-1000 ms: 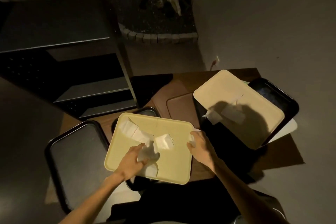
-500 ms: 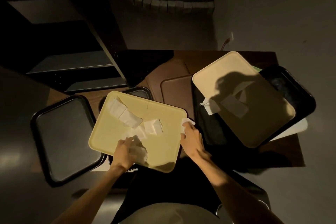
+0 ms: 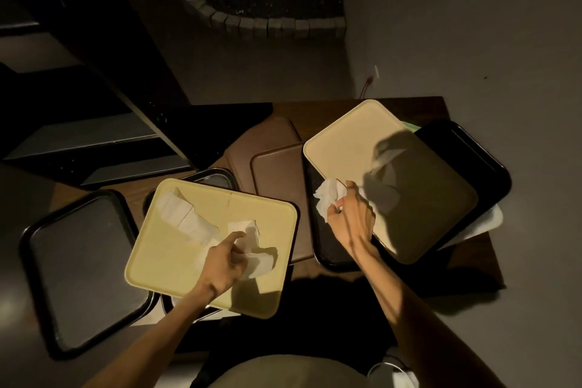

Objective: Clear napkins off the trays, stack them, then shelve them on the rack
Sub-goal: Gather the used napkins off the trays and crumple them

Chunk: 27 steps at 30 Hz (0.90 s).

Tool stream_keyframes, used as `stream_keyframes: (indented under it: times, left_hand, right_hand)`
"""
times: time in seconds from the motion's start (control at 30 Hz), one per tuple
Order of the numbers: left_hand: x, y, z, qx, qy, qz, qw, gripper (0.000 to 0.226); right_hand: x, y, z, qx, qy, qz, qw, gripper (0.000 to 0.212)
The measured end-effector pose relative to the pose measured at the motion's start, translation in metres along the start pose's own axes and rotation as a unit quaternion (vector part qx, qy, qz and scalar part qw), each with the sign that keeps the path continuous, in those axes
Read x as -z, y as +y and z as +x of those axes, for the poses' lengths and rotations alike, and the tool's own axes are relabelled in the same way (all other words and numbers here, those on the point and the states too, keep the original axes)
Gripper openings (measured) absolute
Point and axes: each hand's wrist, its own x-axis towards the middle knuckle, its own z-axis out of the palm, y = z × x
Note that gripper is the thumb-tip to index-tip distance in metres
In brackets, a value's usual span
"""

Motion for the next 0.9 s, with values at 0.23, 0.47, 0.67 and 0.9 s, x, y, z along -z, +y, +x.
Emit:
stream_keyframes:
  times: [0.23,0.47,0.67,0.9]
  left_hand:
    - [-0.009,0.006,0.008,0.001,-0.02,0.023,1.0,0.05]
    - [-0.008,0.005,0.01,0.009,-0.016,-0.009,1.0,0.036]
    - [-0.009,0.001,0.014,0.013,-0.02,-0.007,1.0,0.04]
    - [-0.019,0.005,0.031,0.041,-0.022,0.014,0.999,0.069]
  right_hand:
    - [0.006,0.011,-0.001,0.032,-0.003,-0.008,0.999,0.009]
    - [0.001,0.015,0.014,0.043,0.001,-0.02,0.999,0.019]
    - [0.018,0.015,0.012,0.014,0.032,0.142,0.989,0.028]
    - [0.027,0.061,0.023,-0.181,0.026,0.168,0.969,0.052]
